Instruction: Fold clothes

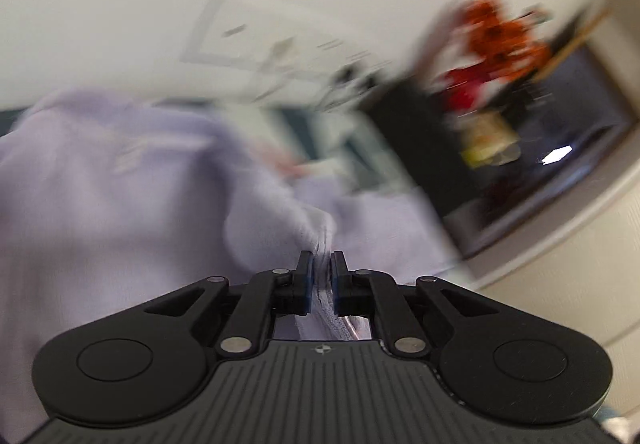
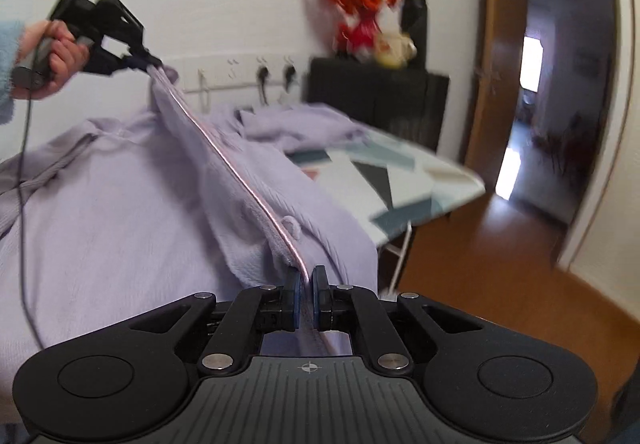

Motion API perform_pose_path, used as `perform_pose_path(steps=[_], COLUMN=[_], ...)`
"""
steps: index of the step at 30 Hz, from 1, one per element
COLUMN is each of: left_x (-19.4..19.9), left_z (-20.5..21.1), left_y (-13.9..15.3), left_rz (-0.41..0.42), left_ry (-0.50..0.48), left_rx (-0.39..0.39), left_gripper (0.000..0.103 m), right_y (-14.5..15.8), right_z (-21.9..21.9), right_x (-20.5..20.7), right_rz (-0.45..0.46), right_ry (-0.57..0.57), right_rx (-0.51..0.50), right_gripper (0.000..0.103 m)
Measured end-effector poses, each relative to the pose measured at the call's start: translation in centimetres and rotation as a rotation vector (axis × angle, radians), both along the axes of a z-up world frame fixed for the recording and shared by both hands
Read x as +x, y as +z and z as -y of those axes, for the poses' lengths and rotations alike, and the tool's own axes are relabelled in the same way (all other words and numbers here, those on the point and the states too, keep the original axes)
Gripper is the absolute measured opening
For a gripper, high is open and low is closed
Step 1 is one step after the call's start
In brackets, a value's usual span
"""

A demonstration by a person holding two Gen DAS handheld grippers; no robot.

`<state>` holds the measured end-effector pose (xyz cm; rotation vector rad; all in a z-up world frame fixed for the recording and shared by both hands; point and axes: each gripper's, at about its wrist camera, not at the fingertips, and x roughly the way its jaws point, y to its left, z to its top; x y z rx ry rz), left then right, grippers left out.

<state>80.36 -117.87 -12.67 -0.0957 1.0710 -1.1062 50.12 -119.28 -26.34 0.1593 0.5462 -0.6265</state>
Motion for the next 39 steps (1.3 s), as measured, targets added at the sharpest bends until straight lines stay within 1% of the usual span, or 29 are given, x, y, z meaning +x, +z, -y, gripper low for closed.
perform_pose_path(steps=[2,3,4,5,8,14,16,19,21,23,25,28,30,32,34,35,36,37,38,39], left_x=[0.9,1.3,1.5,1.6,1.7,1.4,1.4,1.5,1.5,1.2,1.0,1.5,1.7,1.7,1.6,1.6,1.6,1.6,1.7,1.7], left_z=[-0.9,-1.4,-1.8,-2.1,-2.5,-1.5,-1.4,-1.3,-1.1,-0.9,-0.7,-0.8,-0.8,-0.9,-0.9,-0.9,-0.8,-0.7,-0.7,-0.8], left_y=[-2.4,-3.7,-4.7,-5.4,-5.9,-4.9,-5.1,-5.8,-5.7,-5.4,-4.8,-4.4,-5.0,-5.7,-6.0,-6.0,-6.0,-6.0,-5.9,-5.7], left_rz=[0.003,0.004,0.009,0.012,0.008,0.048,0.059,0.067,0.071,0.082,0.104,0.086,0.07,0.072,0.092,0.096,0.1,0.104,0.11,0.116], left_ry=[0.037,0.054,0.066,0.074,0.079,0.051,0.054,0.073,0.085,0.096,0.09,0.102,0.111,0.119,0.131,0.133,0.135,0.137,0.133,0.13], left_rx=[0.117,0.173,0.215,0.238,0.239,0.224,0.239,0.284,0.288,0.291,0.275,0.254,0.28,0.32,0.334,0.349,0.365,0.381,0.384,0.387], left_gripper=[0.009,0.009,0.009,0.01,0.01,0.01,0.01,0.012,0.012,0.012,0.012,0.012,0.012,0.019,0.033,0.037,0.047,0.049,0.049,0.052], right_y=[-0.7,-1.6,-2.6,-3.5,-4.7,-4.0,-3.7,-4.2,-5.0,-5.5,-5.7,-4.8,-4.6,-4.7,-4.9,-5.0,-5.1,-5.1,-5.2,-5.3], right_z=[-0.9,-1.6,-2.3,-3.0,-4.0,-3.5,-3.4,-4.3,-4.9,-4.9,-4.7,-4.2,-4.1,-4.2,-4.1,-4.0,-3.9,-3.9,-3.9,-3.8], right_x=[0.6,1.2,1.7,2.2,2.9,2.6,2.3,2.8,3.6,4.0,4.3,4.0,3.6,3.6,3.7,3.8,3.9,3.9,3.9,3.8], right_rz=[-0.034,-0.064,-0.094,-0.118,-0.114,-0.074,-0.069,-0.101,-0.119,-0.106,-0.088,-0.059,-0.068,-0.09,-0.098,-0.094,-0.093,-0.092,-0.092,-0.093], right_ry=[0.08,0.125,0.17,0.21,0.25,0.235,0.253,0.324,0.358,0.356,0.35,0.387,0.423,0.441,0.438,0.433,0.43,0.428,0.424,0.422], right_rx=[0.013,0.022,0.031,0.044,0.103,0.177,0.201,0.213,0.215,0.256,0.298,0.347,0.357,0.34,0.336,0.343,0.346,0.347,0.348,0.352], right_gripper=[0.005,0.005,0.005,0.005,0.005,0.005,0.005,0.005,0.005,0.005,0.005,0.005,0.005,0.005,0.005,0.005,0.005,0.006,0.009,0.012])
